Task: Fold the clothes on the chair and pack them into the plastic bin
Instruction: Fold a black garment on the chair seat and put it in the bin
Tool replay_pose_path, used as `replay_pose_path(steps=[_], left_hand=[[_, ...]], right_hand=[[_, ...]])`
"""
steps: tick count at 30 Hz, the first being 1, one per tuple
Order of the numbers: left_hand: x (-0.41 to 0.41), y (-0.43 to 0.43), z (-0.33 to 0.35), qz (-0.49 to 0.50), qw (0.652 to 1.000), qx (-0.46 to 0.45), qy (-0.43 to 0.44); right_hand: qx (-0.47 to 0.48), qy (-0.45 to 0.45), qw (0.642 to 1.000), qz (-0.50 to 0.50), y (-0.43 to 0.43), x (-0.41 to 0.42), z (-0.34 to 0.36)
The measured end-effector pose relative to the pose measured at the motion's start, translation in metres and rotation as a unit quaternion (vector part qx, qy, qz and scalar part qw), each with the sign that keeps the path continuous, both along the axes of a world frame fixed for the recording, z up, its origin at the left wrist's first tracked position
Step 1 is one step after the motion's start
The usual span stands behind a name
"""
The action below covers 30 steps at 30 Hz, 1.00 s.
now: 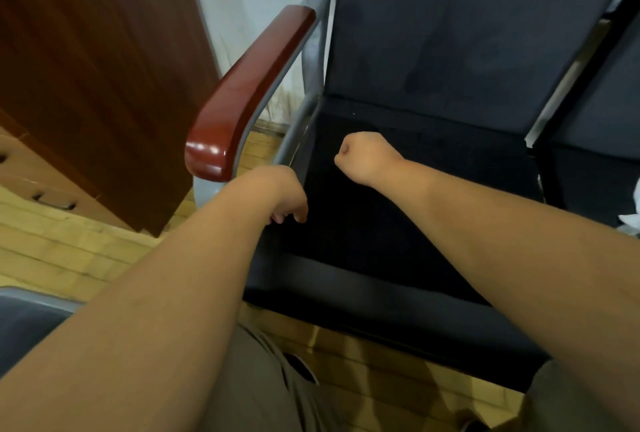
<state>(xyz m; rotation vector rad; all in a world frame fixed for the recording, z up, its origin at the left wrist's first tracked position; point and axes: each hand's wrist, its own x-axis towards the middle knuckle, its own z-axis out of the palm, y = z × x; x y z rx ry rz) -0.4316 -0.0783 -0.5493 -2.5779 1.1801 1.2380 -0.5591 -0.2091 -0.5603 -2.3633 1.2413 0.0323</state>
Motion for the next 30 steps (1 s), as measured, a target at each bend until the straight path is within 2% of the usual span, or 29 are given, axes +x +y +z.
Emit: replay_pose_path(steps=[5,10,16,17,19,21,23,26,30], left_hand=[[0.012,-0.002,-0.003,0.030,0.997,-0.011,0.075],[0.015,-0.006,-0.007,0.037,0.991,0.031,0.127],[0.015,-0.010,-0.010,0.028,0.981,0.058,0.181],[0.014,-0.010,-0.010,0.026,0.980,0.059,0.187],[0.008,-0.010,-0.009,0.024,0.977,0.060,0.204],[0.000,-0.010,-0.004,0.014,0.972,0.052,0.230],[-0.010,-0.009,0.004,0.006,0.967,0.029,0.252],[-0.030,-0.010,0.017,-0.009,0.963,-0.016,0.269],[-0.064,-0.022,0.027,-0.037,0.958,-0.052,0.280]], right_hand=[[-0.063,-0.011,0.998,-0.010,-0.022,0.048,-0.012],[-0.111,0.015,0.994,-0.011,-0.039,0.081,-0.024],[-0.189,0.109,0.971,0.102,-0.047,0.087,-0.029],[-0.179,0.098,0.974,0.101,-0.046,0.083,-0.025],[-0.130,0.009,0.990,0.043,-0.047,0.074,-0.020],[-0.112,0.010,0.993,0.020,-0.050,0.063,-0.012],[-0.087,-0.080,0.992,-0.033,-0.056,0.047,0.005],[-0.144,-0.072,0.987,-0.015,-0.072,0.017,0.018],[-0.101,-0.095,0.988,-0.062,-0.093,-0.030,0.025]])
